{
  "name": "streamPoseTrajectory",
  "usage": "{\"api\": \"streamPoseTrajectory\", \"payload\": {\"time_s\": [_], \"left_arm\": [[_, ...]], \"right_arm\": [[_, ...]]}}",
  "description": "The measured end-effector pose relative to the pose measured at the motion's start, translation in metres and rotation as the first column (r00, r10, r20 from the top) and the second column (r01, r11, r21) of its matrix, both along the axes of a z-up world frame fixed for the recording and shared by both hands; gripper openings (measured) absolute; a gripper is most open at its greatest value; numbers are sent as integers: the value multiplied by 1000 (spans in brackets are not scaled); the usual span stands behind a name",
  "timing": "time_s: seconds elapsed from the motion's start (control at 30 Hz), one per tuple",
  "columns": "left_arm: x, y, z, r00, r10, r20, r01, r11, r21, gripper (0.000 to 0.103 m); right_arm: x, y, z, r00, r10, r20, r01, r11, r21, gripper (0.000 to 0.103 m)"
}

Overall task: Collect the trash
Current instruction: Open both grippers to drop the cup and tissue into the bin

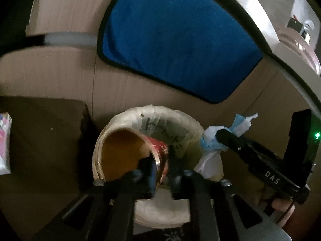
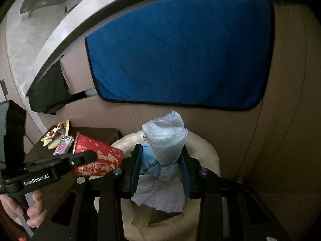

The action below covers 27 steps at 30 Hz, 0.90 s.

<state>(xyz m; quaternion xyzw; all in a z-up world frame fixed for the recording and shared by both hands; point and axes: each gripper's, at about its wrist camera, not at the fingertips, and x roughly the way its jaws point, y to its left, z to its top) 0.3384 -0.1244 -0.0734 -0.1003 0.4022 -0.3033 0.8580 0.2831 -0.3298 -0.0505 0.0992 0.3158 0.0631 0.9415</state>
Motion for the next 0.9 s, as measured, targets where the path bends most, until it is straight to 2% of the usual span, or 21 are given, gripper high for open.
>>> {"api": "streamPoseTrajectory", "payload": {"time_s": [0.07, 0.23, 0.43, 0.63, 0.83, 0.9], "left_arm": [[2, 5, -1, 1000, 22, 3, -22, 1000, -6, 44], [4, 17, -4, 998, 47, -33, -48, 998, -35, 45], [0, 37, -11, 995, 89, -34, -90, 996, -5, 45], [-7, 65, -16, 989, 145, -25, -145, 989, 27, 45], [-19, 104, -12, 977, 209, 35, -211, 975, 64, 45], [-21, 127, -9, 965, 254, 69, -260, 962, 81, 45]], "right_arm": [[2, 0, -4, 1000, -10, -20, 9, 1000, -11, 40], [7, 0, -15, 998, -26, -57, 26, 1000, -8, 42], [6, 0, -23, 996, -38, -76, 38, 999, 0, 43], [0, 9, -23, 998, -17, -68, 15, 999, -38, 43], [-2, 21, -22, 998, 2, -63, -7, 998, -67, 43], [-2, 24, -22, 998, 5, -59, -9, 998, -67, 43]]}}
